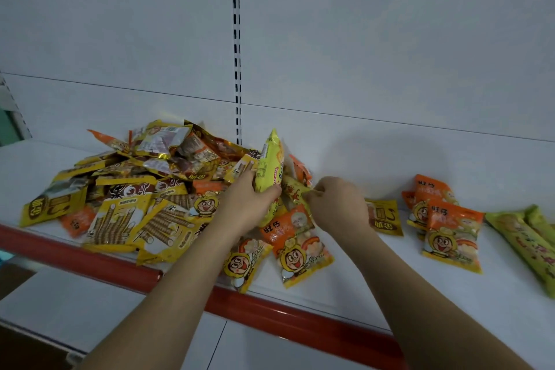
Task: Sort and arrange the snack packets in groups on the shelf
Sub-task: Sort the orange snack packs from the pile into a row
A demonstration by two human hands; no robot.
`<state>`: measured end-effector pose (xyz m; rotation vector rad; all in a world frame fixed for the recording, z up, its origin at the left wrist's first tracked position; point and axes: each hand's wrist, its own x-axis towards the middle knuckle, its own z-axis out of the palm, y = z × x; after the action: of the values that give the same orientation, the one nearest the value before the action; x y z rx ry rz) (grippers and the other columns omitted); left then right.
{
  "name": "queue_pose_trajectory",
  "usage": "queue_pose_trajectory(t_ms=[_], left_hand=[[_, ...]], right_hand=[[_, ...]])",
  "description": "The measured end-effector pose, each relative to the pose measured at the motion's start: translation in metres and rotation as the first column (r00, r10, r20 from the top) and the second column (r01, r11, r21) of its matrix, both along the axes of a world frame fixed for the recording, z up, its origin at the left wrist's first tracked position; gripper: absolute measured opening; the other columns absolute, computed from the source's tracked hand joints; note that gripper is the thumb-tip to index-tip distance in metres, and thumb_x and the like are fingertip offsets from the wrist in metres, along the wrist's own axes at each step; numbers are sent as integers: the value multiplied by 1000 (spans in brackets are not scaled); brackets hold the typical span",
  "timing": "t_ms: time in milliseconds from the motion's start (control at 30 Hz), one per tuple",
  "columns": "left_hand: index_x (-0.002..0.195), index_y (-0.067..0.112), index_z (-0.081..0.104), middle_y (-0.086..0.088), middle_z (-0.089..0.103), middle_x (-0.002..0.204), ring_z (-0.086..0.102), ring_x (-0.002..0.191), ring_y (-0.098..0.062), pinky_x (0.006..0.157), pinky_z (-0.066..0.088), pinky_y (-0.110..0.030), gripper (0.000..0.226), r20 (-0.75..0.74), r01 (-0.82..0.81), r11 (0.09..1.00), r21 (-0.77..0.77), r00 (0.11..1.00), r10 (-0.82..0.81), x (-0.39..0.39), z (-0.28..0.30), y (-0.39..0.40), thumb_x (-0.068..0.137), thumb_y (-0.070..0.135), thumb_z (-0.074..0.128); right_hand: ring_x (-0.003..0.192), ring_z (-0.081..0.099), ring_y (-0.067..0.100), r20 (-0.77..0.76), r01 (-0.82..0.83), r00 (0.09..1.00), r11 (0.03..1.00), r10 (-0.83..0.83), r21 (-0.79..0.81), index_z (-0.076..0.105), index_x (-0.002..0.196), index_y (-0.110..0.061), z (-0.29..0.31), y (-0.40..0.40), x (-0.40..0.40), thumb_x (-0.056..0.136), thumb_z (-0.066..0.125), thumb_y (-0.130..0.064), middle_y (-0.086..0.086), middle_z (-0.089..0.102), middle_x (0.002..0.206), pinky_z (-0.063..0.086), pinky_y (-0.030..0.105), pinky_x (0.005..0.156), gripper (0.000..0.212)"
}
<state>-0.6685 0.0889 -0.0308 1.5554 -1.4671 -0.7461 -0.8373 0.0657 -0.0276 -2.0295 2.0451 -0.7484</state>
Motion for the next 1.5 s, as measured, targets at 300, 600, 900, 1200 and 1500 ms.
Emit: queue_pose_trajectory(t_ms=[300,600,900,1200,1500], left_hand=[[111,27,54,7,65,97,63,84,-8,71,51,-30,20,-185,3,1000,-29,983,-9,-9,6,-3,96,29,67],[110,29,64,-1,75,110,73,103,-25,95,57,-56,56,-506,117,993,-3,856,-102,-75,37,-1,70,68,66],[115,27,68,5,78,106,74,102,-20,94,58,-50,65,-478,357,933,-43,813,-333,-191,29,7,66,69,72],[132,16,54,1,65,113,61,99,-16,74,46,-34,56,-299,506,862,13,825,-480,-342,27,38,101,61,43],[98,11,73,-11,75,98,69,99,-33,88,56,-38,60,44,408,907,105,909,-414,-463,11,20,82,66,55]], right_hand=[[71,57,22,-2,-63,997,865,72,-497,71,91,-11,16,12,-28,94,65,-29,1,60,87,48,34,58,20],[76,72,19,638,98,753,932,160,-350,61,87,-27,7,45,-36,94,63,-44,-2,72,86,60,46,64,18],[88,66,2,643,220,765,928,26,-299,50,125,-31,21,97,-142,93,64,-21,-15,63,110,59,31,69,37],[106,62,13,430,450,854,829,-292,-331,67,125,-27,20,130,-289,94,64,-39,-5,68,114,48,31,91,34],[117,56,22,235,461,885,822,-401,-335,63,134,-16,-9,123,-438,98,60,-28,5,61,129,36,24,90,38]])
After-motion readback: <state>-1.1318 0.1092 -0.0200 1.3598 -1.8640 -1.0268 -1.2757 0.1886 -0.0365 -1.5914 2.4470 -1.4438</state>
